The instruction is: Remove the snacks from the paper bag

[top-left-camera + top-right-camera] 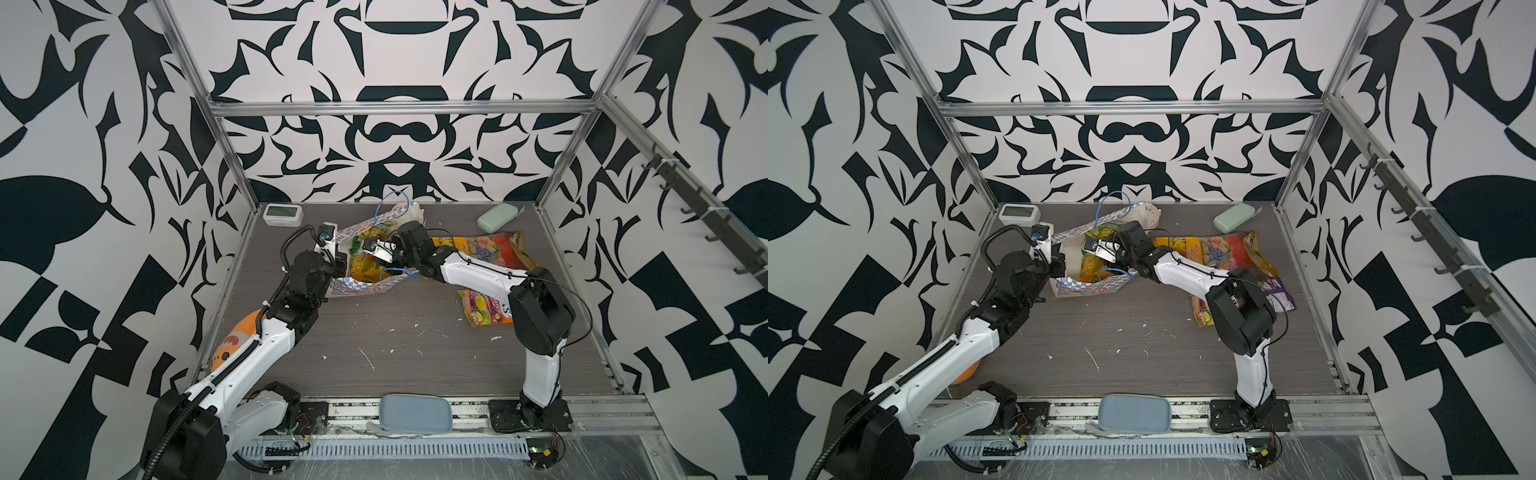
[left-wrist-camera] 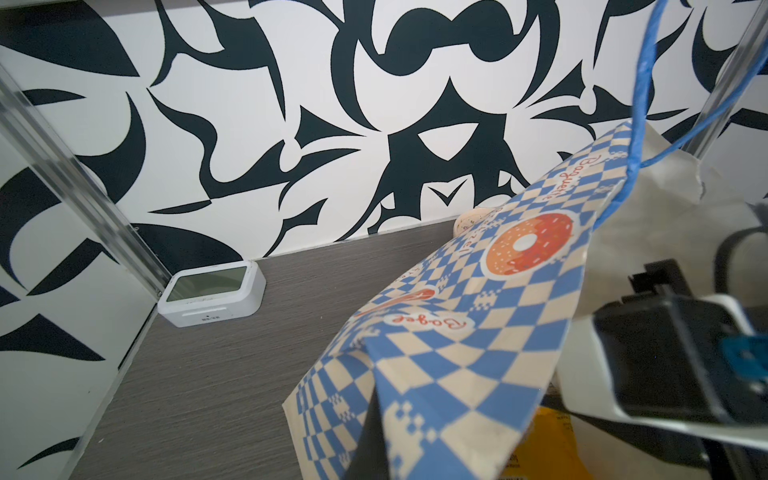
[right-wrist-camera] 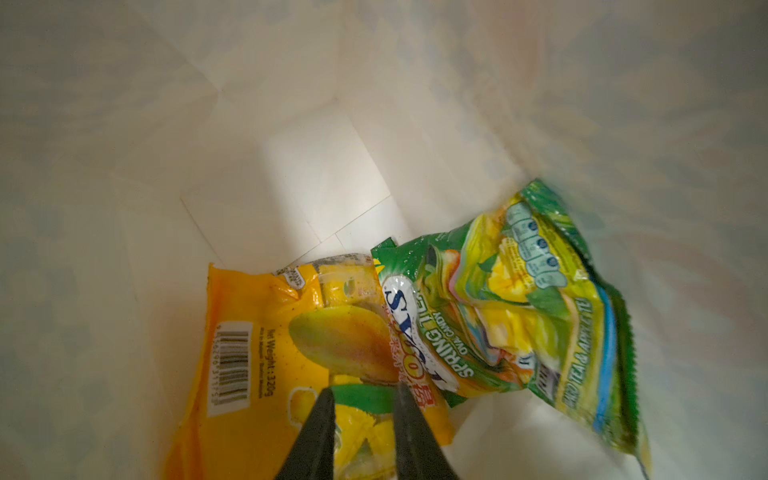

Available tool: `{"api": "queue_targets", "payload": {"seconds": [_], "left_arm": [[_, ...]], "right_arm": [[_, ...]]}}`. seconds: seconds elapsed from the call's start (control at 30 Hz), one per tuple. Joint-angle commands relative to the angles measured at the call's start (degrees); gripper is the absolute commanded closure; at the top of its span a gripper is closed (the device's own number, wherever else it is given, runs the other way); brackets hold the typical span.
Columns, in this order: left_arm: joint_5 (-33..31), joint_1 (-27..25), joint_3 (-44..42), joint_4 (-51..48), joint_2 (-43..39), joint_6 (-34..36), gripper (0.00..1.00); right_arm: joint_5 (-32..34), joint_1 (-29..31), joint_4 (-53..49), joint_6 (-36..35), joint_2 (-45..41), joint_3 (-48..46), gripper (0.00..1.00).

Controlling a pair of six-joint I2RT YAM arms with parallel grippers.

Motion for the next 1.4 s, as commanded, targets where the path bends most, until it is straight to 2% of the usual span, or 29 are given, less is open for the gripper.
{"api": "queue_targets", "payload": {"seconds": [0.0, 0.1, 0.33, 0.57, 0.73, 0.83, 0.9, 0.97, 1.0, 1.17, 1.2, 1.37], "left_arm": [[0.99, 0.03, 2.41, 3.25, -0.27, -0.65, 1.00], [0.91, 0.02, 2.44, 3.15, -0.37, -0.35, 1.00], [0.99, 0.00, 2.07, 3.06, -0.79, 0.05, 1.00], [1.13, 0.05, 1.87, 3.87, -0.51, -0.11, 1.00], [1.34, -0.02, 1.69, 4.51, -0.26, -0.13, 1.00], [1.35, 0.04, 1.79, 4.48, -0.19, -0.11, 1.00], [1.24, 0.04, 1.77, 4.39, -0.19, -0.02, 1.00], [1.16, 0.04, 1.71, 4.39, -0.18, -0.09, 1.00], [1.06, 0.00, 1.72, 4.45, -0.07, -0.09, 1.00], [1.17, 0.04, 1.83, 4.56, 0.10, -0.15, 1.00], [1.24, -0.04, 1.83, 4.66, 0.10, -0.17, 1.00], [1.19, 0.01, 1.80, 4.65, -0.13, -0.35, 1.00]], "right_arm": [[4.66, -0.39, 2.47, -1.35, 0.89, 7.02, 0.60], [4.75, -1.51, 1.53, -1.22, 3.81, 11.29, 0.51], [-0.04, -4.00, -1.96, 0.06, 7.70, 19.27, 0.43], [-5.25, -6.28, -12.57, 2.57, 14.36, 29.48, 0.42], [-5.80, -6.41, -13.80, 3.55, 17.25, 30.40, 0.42], [-6.83, -6.42, -13.83, 4.16, 17.83, 29.79, 0.47], [-7.69, -6.49, -14.02, 4.68, 18.07, 29.59, 0.58], [-8.70, -6.52, -13.47, 5.31, 17.71, 28.84, 0.65], [-9.29, -6.58, -12.44, 5.97, 17.22, 27.97, 0.72], [-9.95, -6.74, -10.03, 8.22, 16.37, 26.62, 0.89], [-9.45, -6.73, -9.47, 8.80, 16.35, 26.53, 0.98], [-7.97, -6.68, -6.82, 10.03, 15.68, 25.43, 1.00]]}}
